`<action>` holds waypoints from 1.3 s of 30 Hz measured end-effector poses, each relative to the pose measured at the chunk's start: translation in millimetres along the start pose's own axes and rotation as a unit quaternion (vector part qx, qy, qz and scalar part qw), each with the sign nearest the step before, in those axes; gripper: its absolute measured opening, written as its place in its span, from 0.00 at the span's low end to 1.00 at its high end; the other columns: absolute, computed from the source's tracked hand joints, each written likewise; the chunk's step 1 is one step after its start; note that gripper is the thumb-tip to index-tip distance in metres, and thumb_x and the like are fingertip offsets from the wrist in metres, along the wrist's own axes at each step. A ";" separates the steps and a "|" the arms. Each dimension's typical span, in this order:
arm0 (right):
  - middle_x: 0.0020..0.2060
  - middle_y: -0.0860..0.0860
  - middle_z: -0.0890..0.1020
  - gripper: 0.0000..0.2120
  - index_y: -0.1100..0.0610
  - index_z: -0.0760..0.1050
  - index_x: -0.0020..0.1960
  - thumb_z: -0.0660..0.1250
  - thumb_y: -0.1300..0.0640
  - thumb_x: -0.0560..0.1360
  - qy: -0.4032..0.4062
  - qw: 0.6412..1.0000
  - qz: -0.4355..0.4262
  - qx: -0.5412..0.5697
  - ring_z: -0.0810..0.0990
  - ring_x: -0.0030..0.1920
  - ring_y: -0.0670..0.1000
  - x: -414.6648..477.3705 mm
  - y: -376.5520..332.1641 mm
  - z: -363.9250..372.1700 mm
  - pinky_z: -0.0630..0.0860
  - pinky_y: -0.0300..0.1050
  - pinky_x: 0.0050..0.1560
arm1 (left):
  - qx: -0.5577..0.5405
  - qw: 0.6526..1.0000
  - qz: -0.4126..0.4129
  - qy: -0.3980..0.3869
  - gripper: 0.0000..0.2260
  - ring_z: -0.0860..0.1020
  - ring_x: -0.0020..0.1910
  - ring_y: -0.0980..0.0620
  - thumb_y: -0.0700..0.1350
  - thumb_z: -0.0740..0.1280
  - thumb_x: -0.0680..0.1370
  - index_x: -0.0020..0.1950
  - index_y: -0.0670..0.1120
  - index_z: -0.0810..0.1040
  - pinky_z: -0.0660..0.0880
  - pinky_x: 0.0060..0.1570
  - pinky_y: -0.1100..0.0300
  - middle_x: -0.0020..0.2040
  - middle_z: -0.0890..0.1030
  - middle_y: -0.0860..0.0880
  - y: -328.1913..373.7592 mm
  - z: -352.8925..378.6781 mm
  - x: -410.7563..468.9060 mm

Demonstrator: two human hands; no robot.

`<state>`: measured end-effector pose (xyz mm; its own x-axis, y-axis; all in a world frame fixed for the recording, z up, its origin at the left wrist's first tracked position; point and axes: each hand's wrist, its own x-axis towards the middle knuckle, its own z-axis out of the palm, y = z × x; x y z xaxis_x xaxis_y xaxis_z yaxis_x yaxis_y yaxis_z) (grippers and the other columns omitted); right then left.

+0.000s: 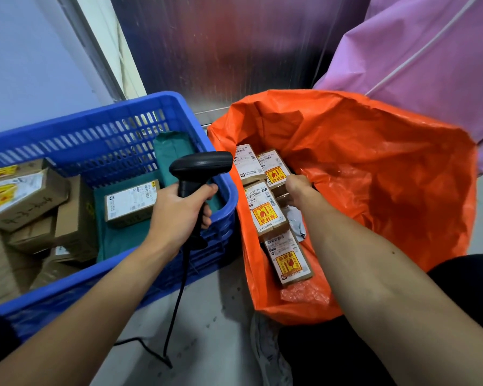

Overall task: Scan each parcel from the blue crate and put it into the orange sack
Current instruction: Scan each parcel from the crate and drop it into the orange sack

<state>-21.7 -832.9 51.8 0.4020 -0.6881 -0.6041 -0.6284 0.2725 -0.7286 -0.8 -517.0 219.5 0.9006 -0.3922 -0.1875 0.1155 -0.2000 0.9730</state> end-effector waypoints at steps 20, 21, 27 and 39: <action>0.46 0.56 0.85 0.13 0.61 0.76 0.58 0.62 0.51 0.83 -0.158 0.806 -0.227 -0.523 0.86 0.41 0.56 -260.7 -159.2 9.5 0.78 0.45 0.39 | -0.097 0.995 0.031 0.009 0.07 0.75 0.25 0.51 0.43 0.74 0.79 0.45 0.43 0.80 0.74 0.28 0.59 0.32 0.80 0.46 87.5 -86.8 -49.0; 0.47 0.57 0.87 0.14 0.62 0.77 0.55 0.62 0.51 0.83 -0.151 0.806 -0.261 -0.509 0.87 0.42 0.56 -271.2 -165.7 11.1 0.80 0.48 0.44 | -0.099 0.994 0.034 0.020 0.06 0.75 0.25 0.51 0.43 0.74 0.79 0.45 0.42 0.80 0.74 0.28 0.59 0.31 0.80 0.46 90.5 -98.1 -51.9; 0.41 0.53 0.87 0.09 0.55 0.77 0.43 0.61 0.54 0.78 -0.010 0.748 -0.459 -0.478 0.84 0.44 0.57 -323.0 -161.7 32.7 0.79 0.49 0.46 | -0.101 0.989 0.043 0.097 0.06 0.76 0.27 0.51 0.44 0.73 0.79 0.44 0.44 0.81 0.76 0.29 0.60 0.30 0.81 0.49 98.5 -171.1 -68.1; 0.33 0.52 0.86 0.13 0.57 0.79 0.41 0.62 0.54 0.79 -0.106 0.747 -0.460 -0.468 0.86 0.35 0.51 -342.3 -157.7 161.6 0.83 0.49 0.51 | -0.126 0.967 0.021 0.219 0.06 0.76 0.26 0.49 0.44 0.74 0.77 0.45 0.42 0.81 0.75 0.28 0.58 0.32 0.80 0.46 82.5 -304.0 -98.3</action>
<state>47.3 -531.7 321.4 0.9844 -0.1465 -0.0973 -0.1728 -0.9081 -0.3814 47.6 -222.0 359.2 0.9916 0.0345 -0.1249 0.1230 0.0543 0.9909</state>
